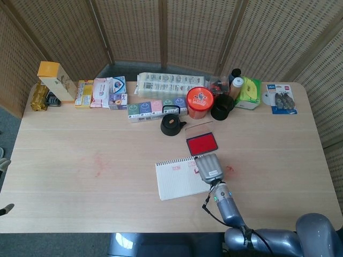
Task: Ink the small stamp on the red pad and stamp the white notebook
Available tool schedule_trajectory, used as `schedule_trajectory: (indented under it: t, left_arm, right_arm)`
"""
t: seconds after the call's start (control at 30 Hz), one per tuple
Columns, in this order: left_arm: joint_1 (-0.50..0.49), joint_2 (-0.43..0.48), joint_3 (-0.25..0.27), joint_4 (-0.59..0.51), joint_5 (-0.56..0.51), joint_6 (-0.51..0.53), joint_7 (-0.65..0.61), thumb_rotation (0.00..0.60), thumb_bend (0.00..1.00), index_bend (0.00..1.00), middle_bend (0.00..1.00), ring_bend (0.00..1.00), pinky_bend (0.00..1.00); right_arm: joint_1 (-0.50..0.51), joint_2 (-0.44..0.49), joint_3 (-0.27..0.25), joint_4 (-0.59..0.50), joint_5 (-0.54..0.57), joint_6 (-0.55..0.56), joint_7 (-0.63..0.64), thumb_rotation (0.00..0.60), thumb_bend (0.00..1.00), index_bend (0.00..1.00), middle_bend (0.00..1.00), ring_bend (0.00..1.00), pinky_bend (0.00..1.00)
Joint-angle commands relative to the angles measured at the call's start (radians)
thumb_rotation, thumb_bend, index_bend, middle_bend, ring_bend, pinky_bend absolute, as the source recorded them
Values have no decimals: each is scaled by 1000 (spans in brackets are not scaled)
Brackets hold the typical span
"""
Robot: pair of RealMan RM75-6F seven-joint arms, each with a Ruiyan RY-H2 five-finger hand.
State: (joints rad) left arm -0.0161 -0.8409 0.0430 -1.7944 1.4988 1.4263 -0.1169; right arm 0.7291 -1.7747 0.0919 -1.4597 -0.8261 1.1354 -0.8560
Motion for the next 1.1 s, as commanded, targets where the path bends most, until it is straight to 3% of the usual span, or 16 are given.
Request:
schedule_trajectory:
  t: [0.03, 0.4, 0.6, 0.97, 1.1]
  left_arm:
    - [1, 1, 0, 0, 1, 2, -1, 600, 0, 0, 0, 0, 9]
    - [0, 1, 0, 1, -1, 0, -5, 600, 0, 0, 0, 0, 8]
    - [1, 2, 1, 0, 1, 1, -7, 600, 1, 0, 0, 0, 9]
    - [2, 9, 3, 0, 10, 6, -22, 600, 0, 0, 0, 0, 9]
    - [7, 11, 6, 0, 20, 15, -28, 600, 0, 0, 0, 0, 8]
  right_arm:
    - [-1, -2, 2, 7, 2, -5, 1, 600, 487, 588, 1000, 1000, 1000]
    - [-7, -10, 0, 22, 1, -13, -4, 600, 488, 589, 1000, 1000, 1000]
    - [-2, 10, 18, -36, -2, 20, -40, 600, 488, 588, 1000, 1000, 1000]
    - [52, 119, 72, -359, 98, 158, -289, 600, 492, 589, 1000, 1000, 1000]
    - [82, 115, 87, -424, 119, 208, -359, 600, 492, 589, 1000, 1000, 1000]
